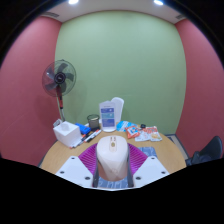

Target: Arrange mouse

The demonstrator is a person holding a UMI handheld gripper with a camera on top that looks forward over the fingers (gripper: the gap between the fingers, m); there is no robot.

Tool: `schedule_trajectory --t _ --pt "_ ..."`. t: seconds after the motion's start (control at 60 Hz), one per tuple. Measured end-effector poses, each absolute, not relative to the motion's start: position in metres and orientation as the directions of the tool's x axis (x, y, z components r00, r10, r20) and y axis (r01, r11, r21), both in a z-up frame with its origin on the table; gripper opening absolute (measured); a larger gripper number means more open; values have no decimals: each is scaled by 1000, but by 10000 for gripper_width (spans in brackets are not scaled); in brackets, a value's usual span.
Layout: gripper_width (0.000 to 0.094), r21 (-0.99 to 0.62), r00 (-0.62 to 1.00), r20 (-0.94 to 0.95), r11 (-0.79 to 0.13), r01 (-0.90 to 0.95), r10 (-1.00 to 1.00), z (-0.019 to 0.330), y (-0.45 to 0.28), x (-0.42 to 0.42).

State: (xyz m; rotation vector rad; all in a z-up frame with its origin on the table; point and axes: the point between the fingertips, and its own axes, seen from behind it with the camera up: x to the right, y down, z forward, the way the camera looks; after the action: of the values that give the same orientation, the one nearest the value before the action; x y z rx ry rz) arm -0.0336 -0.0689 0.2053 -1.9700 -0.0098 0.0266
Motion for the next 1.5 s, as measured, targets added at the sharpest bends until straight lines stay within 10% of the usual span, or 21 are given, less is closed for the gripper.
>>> schedule_trajectory --t 0.383,0.6,0.733,1.167,1.5 --pt "383 -794 1000 -16 -608 -11 2 27 40 36" --pt "529 -761 1000 -18 -649 -5 13 -6 29 37" --pt "869 -769 1000 6 -639 9 7 18 14 40" --pt "841 -857 992 107 -512 55 -73 173 -134 15" --pt "841 -864 988 96 -504 22 -122 211 -240 -18"
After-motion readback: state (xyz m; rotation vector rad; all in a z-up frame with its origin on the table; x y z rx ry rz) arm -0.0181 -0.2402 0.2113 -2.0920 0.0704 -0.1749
